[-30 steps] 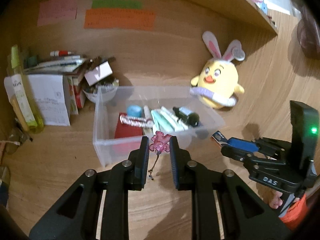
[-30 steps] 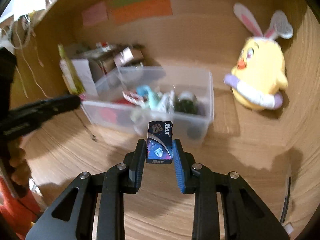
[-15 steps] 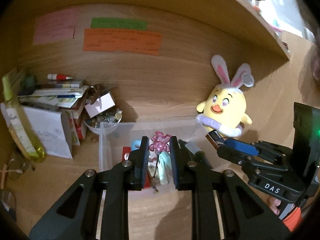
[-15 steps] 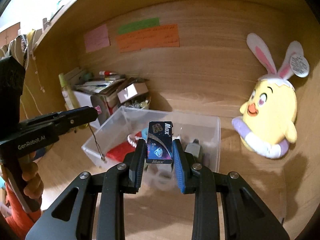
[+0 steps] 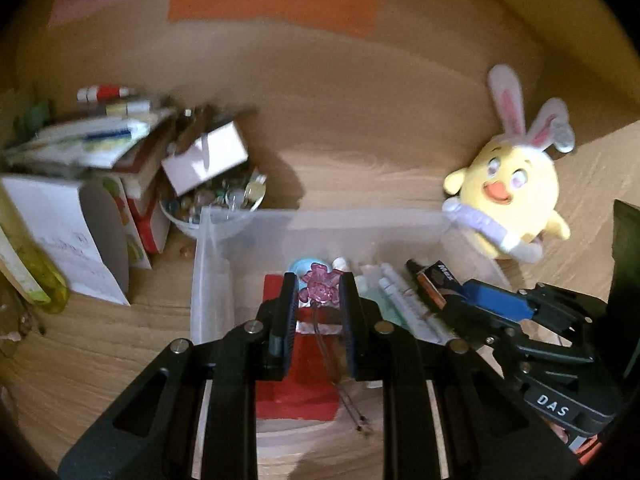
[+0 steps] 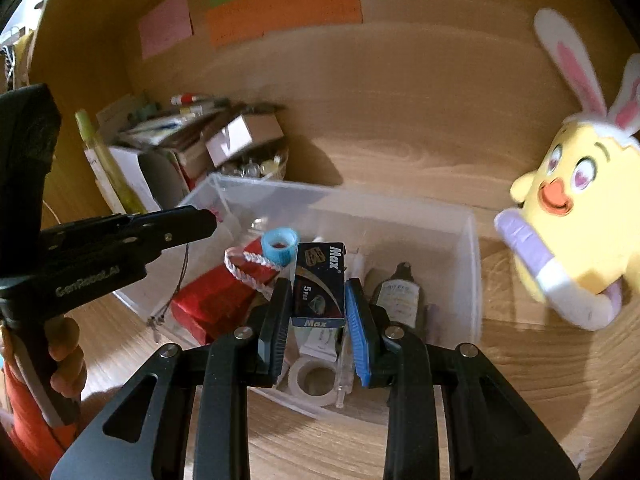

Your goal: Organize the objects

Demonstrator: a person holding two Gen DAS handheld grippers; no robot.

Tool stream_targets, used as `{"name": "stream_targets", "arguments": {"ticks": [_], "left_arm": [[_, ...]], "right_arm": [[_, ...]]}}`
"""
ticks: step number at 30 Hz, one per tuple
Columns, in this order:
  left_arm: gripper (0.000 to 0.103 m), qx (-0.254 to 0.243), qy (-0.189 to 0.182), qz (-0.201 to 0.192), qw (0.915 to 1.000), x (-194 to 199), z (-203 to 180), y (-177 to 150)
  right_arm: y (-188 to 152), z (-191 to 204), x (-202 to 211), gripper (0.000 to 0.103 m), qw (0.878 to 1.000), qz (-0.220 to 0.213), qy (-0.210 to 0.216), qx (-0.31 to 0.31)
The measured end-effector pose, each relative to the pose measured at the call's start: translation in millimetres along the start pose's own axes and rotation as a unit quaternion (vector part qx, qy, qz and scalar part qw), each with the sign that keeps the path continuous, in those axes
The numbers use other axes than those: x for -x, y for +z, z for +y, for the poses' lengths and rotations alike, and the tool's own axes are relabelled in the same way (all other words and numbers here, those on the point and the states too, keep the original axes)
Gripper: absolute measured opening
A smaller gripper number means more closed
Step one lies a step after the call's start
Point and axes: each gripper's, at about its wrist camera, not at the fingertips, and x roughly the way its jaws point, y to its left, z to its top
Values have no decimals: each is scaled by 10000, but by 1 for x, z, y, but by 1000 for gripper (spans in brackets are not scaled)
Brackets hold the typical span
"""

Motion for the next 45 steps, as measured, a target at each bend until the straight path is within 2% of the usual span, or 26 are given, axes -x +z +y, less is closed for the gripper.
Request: {"name": "stream_targets", "arguments": {"ticks": [6, 11, 14, 19, 22, 24, 28, 30, 34, 35, 38, 45], "left_arm": [[20, 17, 20, 333, 9994, -23, 1, -8], [21, -156, 87, 299, 9994, -20, -9, -10], [27, -147, 38, 278, 9995, -16, -10, -9], [32, -267, 103, 140, 9995, -1, -18, -8], [46, -310, 117, -29, 9994, 14, -23, -8], [56, -322, 144, -192, 9992, 26, -25, -10], [63, -392, 200, -342, 9984, 42, -28, -16], [70, -407, 211, -427, 9980, 50, -29, -21], [74, -466, 269, -620, 9966, 66, -31, -34], [78, -469, 280, -660, 9963, 69, -31, -37], [83, -440, 287, -797, 9954, 80, -30, -47], [90, -374, 270, -899, 9949, 96, -29, -71]], "right_arm": [[-8, 0, -21, 25, 9997, 225, 48, 55], [-10, -1, -26, 25, 9994, 345, 59, 41], [-8, -3, -21, 26, 9994, 350, 2, 40], [-5, -4, -7, 27, 9996, 265, 6, 53], [-4, -5, 5, 28, 9998, 177, 10, 44], [-5, -7, 14, 34, 10000, 95, 14, 17], [-9, -8, 31, 44, 10000, -82, -33, -7], [-14, -8, 41, 51, 9998, -176, -36, -5], [-25, -4, 58, 58, 9993, -350, -55, 70], [-27, -3, 62, 59, 9992, -395, -69, 90], [-36, 2, 76, 69, 9982, -589, -86, 116], [-57, 11, 98, 73, 9964, -834, -79, 115]]}}
